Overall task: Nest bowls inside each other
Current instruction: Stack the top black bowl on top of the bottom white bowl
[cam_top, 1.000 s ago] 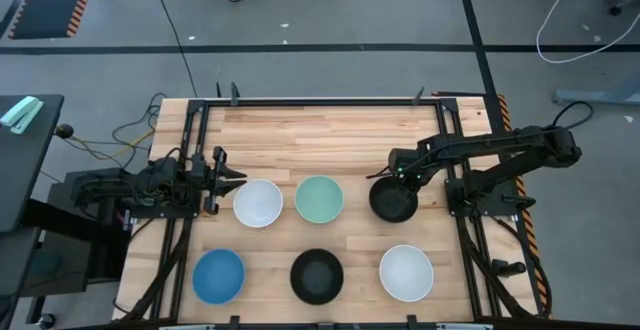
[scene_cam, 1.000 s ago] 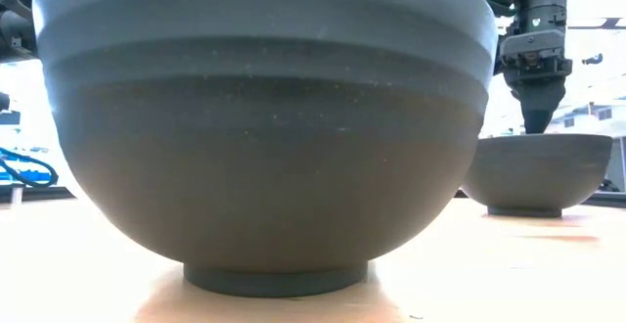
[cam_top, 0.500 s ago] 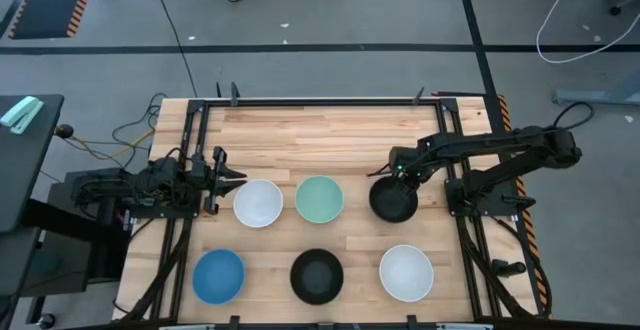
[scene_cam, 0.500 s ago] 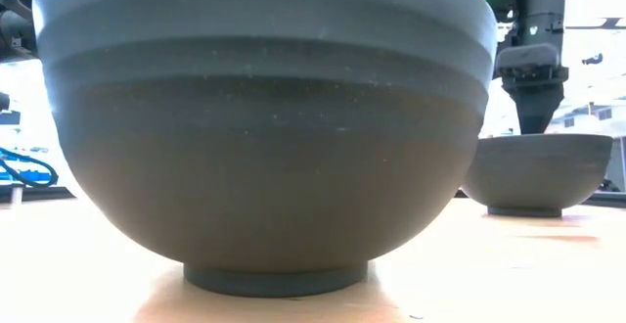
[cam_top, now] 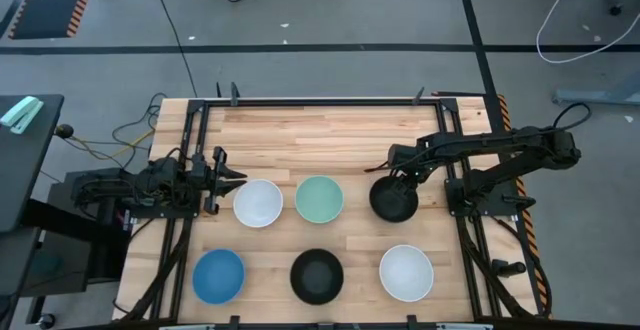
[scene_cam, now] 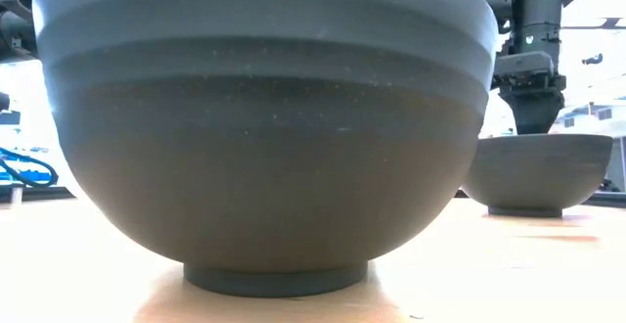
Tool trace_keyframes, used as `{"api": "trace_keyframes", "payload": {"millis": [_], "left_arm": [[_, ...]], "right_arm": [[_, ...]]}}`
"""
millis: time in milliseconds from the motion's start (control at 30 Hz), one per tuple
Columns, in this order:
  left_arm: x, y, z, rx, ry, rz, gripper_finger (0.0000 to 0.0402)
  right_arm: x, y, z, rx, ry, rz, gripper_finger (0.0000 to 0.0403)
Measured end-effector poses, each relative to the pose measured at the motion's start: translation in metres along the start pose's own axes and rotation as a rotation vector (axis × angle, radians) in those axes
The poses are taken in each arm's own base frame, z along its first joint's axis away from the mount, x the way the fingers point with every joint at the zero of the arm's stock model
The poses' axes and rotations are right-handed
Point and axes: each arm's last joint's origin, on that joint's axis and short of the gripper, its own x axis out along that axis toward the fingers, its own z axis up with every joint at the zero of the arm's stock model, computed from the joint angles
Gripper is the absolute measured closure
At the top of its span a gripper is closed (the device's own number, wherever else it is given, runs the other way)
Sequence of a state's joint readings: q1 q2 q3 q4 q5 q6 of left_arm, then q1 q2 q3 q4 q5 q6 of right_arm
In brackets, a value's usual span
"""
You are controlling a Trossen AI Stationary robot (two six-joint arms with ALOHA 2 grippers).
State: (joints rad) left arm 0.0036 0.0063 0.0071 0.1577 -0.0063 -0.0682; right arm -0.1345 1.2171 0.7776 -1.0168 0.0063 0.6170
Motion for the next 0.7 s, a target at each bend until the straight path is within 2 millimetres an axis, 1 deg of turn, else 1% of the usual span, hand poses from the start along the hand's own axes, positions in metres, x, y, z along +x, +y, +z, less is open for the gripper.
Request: {"api": "trace_keyframes", "payload": {"millis": [133, 400, 600, 700], "left_arm": [[0.0, 0.0, 0.0, -0.004, 0.0, 0.0, 0.0322], [0.0, 0.0, 0.0, -0.007, 0.0, 0.0, 0.0328], [0.0, 0.0, 0.0, -0.007, 0.0, 0.0, 0.0324], [0.0, 0.0, 0.0, -0.007, 0.0, 0.0, 0.0322]], "right_arm": [[0.011, 0.004, 0.005, -0.005, 0.032, -0.023, 0.0277], [0.033, 0.013, 0.017, -0.076, 0.067, -0.025, 0.0277], [0.041, 0.015, 0.02, -0.096, 0.078, -0.032, 0.0277], [0.041, 0.015, 0.021, -0.096, 0.078, -0.031, 0.0285]]}}
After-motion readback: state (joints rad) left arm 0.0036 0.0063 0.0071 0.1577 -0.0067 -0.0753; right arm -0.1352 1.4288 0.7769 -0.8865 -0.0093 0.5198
